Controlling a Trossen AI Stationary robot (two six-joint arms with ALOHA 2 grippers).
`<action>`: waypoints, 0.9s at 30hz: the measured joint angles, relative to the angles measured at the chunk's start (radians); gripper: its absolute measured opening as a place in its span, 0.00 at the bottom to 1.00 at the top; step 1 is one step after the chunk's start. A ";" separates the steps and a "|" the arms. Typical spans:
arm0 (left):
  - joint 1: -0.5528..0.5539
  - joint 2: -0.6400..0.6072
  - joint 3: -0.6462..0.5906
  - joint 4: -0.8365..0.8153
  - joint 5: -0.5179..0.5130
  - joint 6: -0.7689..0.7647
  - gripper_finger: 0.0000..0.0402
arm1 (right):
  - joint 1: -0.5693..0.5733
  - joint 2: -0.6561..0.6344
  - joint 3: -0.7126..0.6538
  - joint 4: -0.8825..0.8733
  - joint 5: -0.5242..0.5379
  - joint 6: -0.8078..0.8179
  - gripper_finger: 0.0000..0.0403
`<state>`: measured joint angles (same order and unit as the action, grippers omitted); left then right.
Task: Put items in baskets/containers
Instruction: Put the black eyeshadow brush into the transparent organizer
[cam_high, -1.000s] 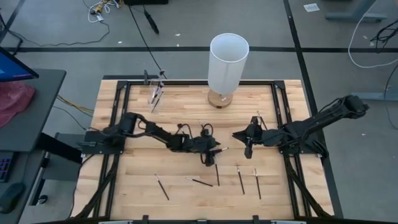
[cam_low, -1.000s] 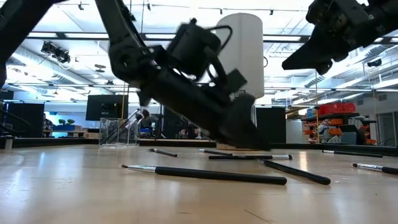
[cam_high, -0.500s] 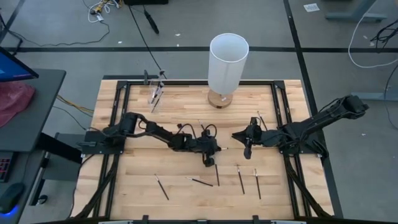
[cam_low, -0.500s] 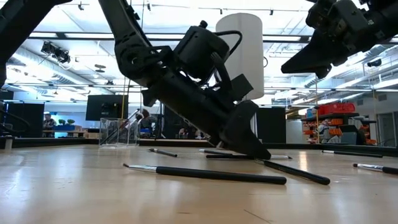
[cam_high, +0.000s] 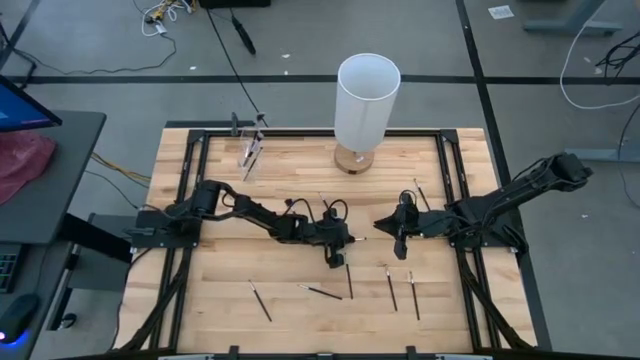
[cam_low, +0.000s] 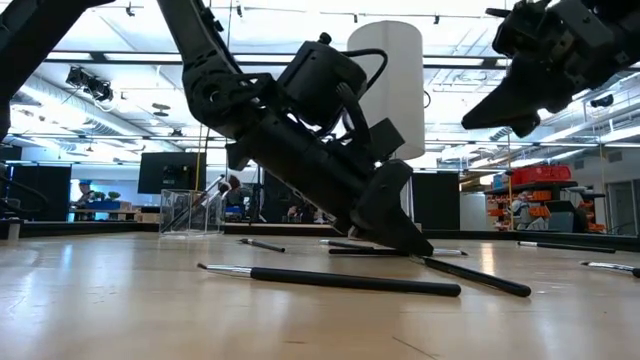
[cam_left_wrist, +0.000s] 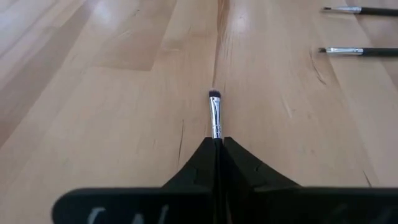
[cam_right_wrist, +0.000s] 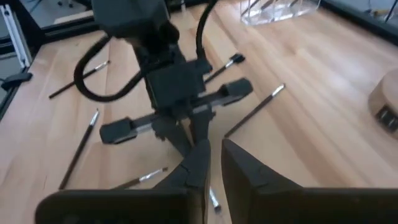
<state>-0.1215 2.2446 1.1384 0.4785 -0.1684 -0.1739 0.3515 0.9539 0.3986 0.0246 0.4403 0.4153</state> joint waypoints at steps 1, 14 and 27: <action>0.000 0.001 -0.002 0.008 0.000 -0.007 0.03 | 0.000 0.000 -0.008 0.000 -0.009 0.014 0.11; -0.002 0.006 -0.004 0.111 -0.009 -0.043 0.03 | 0.066 0.000 -0.105 0.054 -0.039 0.152 0.11; 0.014 -0.008 -0.361 0.834 0.013 -0.200 0.01 | 0.108 0.000 -0.107 0.060 -0.014 0.150 0.11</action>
<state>-0.1078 2.2364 0.7775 1.3128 -0.1551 -0.3737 0.4595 0.9543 0.2920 0.0841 0.4263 0.5652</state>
